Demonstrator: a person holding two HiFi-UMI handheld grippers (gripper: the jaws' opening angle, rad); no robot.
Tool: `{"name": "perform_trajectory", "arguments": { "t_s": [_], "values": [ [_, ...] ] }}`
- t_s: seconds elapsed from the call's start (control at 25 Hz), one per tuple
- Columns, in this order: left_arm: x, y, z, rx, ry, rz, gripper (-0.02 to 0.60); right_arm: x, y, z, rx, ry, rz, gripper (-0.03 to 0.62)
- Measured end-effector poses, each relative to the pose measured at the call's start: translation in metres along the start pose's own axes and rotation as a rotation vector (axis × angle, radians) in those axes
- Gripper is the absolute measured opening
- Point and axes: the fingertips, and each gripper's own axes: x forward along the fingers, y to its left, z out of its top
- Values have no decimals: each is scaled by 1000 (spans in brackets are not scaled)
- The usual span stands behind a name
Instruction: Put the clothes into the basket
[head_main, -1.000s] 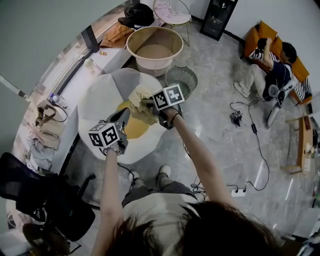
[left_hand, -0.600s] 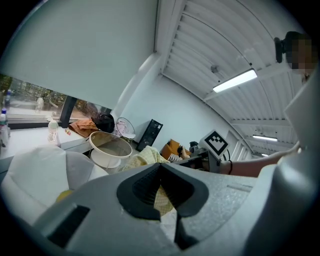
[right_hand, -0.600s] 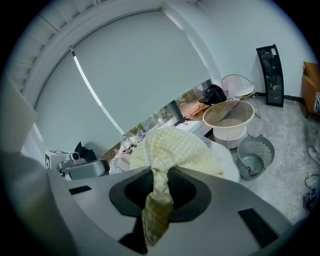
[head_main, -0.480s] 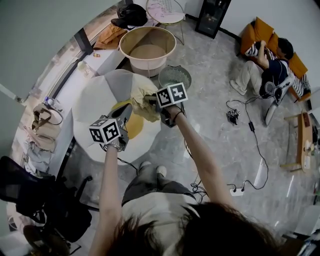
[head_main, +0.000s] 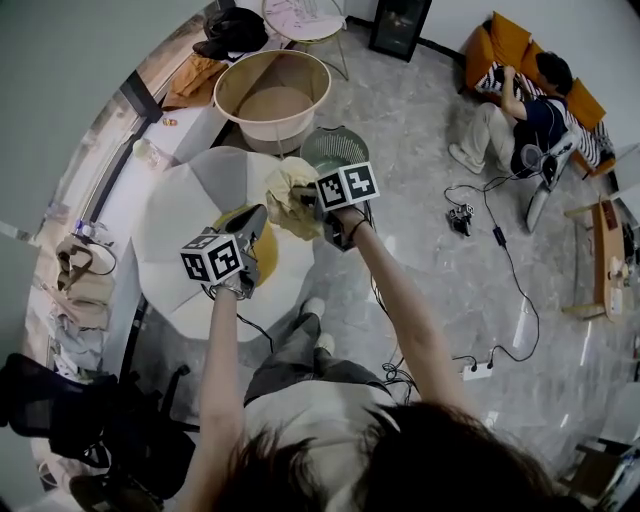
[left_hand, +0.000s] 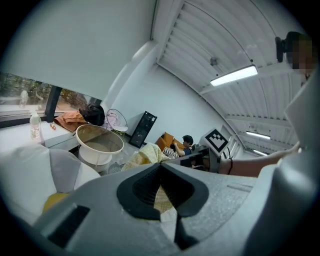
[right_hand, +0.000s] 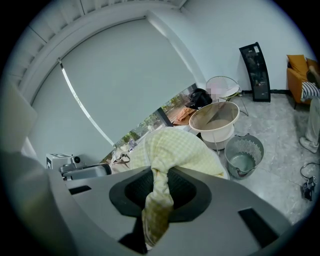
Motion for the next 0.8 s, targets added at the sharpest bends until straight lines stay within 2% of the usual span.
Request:
{"name": "perform_trajectory", "arguments": {
  "t_s": [0.8],
  "values": [
    [139, 27, 43, 26, 98, -139, 11, 1, -110, 76, 99, -74, -90, 71]
  ]
}}
